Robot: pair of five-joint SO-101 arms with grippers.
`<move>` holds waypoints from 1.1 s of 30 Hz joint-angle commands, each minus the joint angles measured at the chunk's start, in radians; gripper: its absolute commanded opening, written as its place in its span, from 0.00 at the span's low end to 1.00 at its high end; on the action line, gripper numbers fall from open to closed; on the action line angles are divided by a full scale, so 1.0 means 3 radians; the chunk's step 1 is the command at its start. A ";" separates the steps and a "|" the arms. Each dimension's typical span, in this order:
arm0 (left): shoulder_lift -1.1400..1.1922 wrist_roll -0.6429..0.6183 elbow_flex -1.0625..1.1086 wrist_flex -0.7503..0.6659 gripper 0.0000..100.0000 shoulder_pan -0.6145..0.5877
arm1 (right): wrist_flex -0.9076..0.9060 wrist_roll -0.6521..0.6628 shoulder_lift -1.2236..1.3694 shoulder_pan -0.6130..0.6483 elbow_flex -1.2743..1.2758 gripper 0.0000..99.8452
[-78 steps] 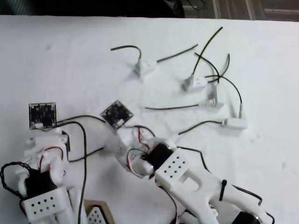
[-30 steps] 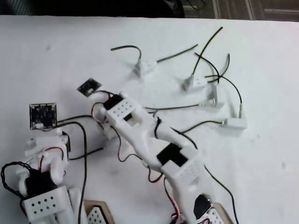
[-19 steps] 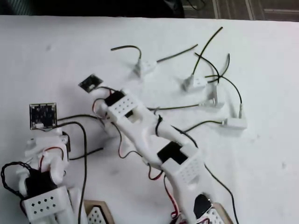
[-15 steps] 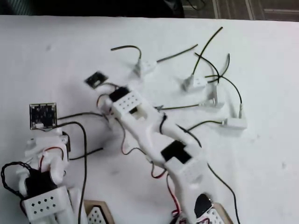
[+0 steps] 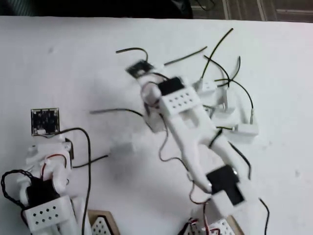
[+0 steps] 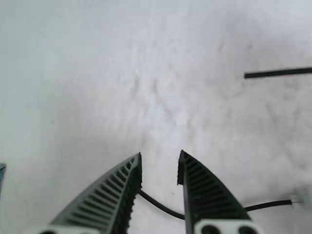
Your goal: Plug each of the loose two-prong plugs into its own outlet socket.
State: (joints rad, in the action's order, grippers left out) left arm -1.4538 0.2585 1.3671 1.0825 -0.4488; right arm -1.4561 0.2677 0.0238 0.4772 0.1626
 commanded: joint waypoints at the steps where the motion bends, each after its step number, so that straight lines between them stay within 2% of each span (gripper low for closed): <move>1: -0.0018 0.0046 -0.0010 -0.0066 0.14 -0.0023 | 0.0238 0.0066 -0.0575 -0.0207 0.0629 0.02; 6: -0.0018 0.0046 -0.0010 -0.0066 0.14 -0.0023 | 0.0923 0.0072 -0.1138 -0.0494 0.1621 0.02; 9: -0.0018 0.0046 -0.0010 -0.0066 0.14 -0.0023 | 0.1102 0.0072 -0.1220 -0.0514 0.1984 0.02; 14: -0.0018 0.0046 -0.0010 -0.0066 0.14 -0.0023 | 0.1097 0.0046 -0.1215 -0.0514 0.2245 0.14; 25: -0.0018 0.0046 -0.0010 -0.0066 0.14 -0.0023 | 0.0995 0.0046 -0.1250 -0.0499 0.2128 0.14; 29: -0.0018 0.0046 -0.0010 -0.0066 0.14 -0.0023 | 0.0534 0.0000 -0.1250 -0.0233 0.2076 0.18; 33: -0.0018 0.0046 -0.0010 -0.0066 0.14 -0.0018 | 0.0468 -0.0256 -0.1225 -0.0105 0.2076 0.22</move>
State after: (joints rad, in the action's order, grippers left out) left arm -1.4538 0.2585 1.3671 1.0825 -0.4488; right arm -1.2935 0.2279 -0.3000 0.4266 0.8408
